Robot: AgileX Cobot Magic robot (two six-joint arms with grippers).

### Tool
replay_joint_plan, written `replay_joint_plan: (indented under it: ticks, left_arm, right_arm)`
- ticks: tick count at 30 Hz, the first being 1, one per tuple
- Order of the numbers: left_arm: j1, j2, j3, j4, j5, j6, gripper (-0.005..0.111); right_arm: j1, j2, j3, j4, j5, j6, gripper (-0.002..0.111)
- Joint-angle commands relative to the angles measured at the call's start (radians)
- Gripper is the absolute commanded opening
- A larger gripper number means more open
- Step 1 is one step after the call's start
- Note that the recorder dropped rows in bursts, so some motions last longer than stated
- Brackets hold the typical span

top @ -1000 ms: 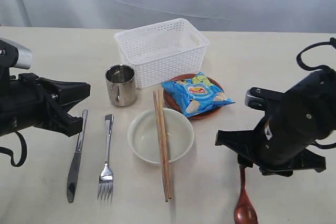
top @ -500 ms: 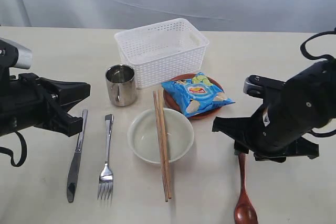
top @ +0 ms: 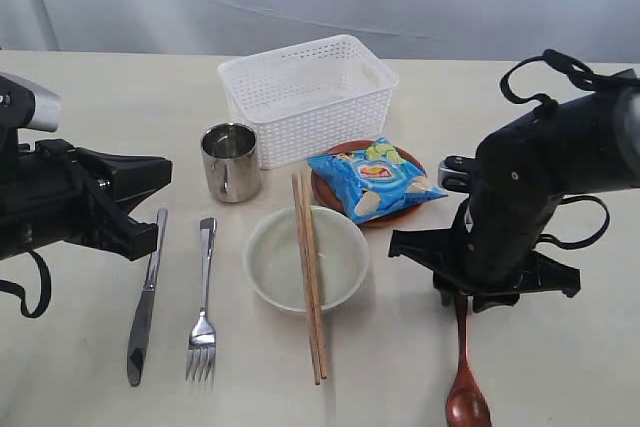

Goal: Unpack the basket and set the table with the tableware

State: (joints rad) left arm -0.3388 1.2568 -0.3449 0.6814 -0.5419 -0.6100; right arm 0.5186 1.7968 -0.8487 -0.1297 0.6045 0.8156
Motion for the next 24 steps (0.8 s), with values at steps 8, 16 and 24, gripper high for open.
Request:
replay_joint_plan:
  ticks: [8, 16, 24]
  left_arm:
    - [0.003, -0.006, 0.004, -0.007, -0.001, 0.005, 0.000]
    - [0.003, -0.006, 0.004, -0.007, -0.001, 0.005, 0.000]
    - [0.003, -0.006, 0.004, -0.007, -0.001, 0.005, 0.000]
  right_arm:
    - [0.013, -0.001, -0.021, 0.038, -0.083, -0.001, 0.000]
    - [0.068, 0.001, -0.126, 0.018, -0.070, -0.071, 0.000]
    - [0.063, 0.057, -0.173, -0.004, 0.011, -0.162, 0.000]
